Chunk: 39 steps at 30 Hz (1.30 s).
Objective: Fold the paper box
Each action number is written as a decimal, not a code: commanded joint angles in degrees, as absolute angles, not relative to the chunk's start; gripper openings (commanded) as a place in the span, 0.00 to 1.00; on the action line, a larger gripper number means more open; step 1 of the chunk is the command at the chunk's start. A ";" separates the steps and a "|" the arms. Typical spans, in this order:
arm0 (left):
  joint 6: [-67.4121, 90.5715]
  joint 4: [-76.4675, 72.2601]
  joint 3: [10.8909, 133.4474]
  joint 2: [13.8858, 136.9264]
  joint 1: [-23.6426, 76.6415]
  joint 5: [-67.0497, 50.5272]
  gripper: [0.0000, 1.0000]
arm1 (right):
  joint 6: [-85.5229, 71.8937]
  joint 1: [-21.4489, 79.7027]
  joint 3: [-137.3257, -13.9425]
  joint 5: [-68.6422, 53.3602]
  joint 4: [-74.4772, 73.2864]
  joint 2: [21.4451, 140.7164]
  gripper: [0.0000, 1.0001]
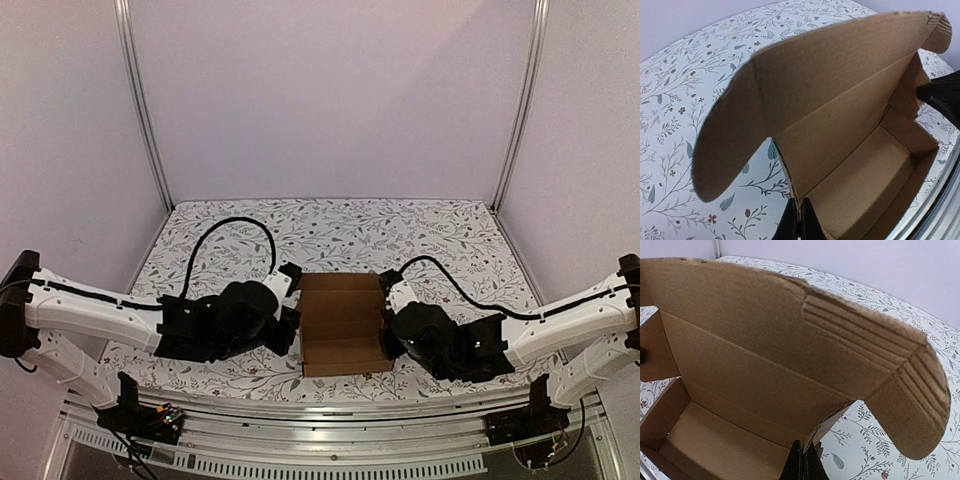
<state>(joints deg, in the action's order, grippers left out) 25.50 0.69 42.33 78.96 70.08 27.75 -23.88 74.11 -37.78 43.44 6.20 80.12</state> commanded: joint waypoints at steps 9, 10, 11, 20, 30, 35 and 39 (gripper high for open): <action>22.33 -2.22 46.86 84.64 77.33 29.82 0.00 | -24.52 75.72 -44.38 39.73 3.84 83.73 0.00; 22.48 -2.20 47.11 85.17 77.73 30.71 0.00 | -24.57 75.72 -44.46 39.46 3.67 83.96 0.00; 22.71 -2.16 47.33 85.79 78.20 31.73 0.00 | -24.67 75.69 -44.39 39.19 3.57 84.07 0.00; 24.55 -1.70 48.15 86.24 78.89 36.19 0.00 | -25.81 76.08 -43.32 38.07 1.76 83.77 0.00; 21.68 -2.11 42.91 79.05 78.60 36.95 0.26 | -27.59 76.53 -42.38 38.87 0.85 83.52 0.00; 21.00 -3.05 38.02 72.98 77.61 35.31 0.34 | -27.59 76.50 -42.12 39.09 0.60 83.09 0.00; 21.41 -0.29 35.00 67.36 76.27 35.01 0.39 | -27.68 76.53 -41.80 39.17 0.43 82.51 0.00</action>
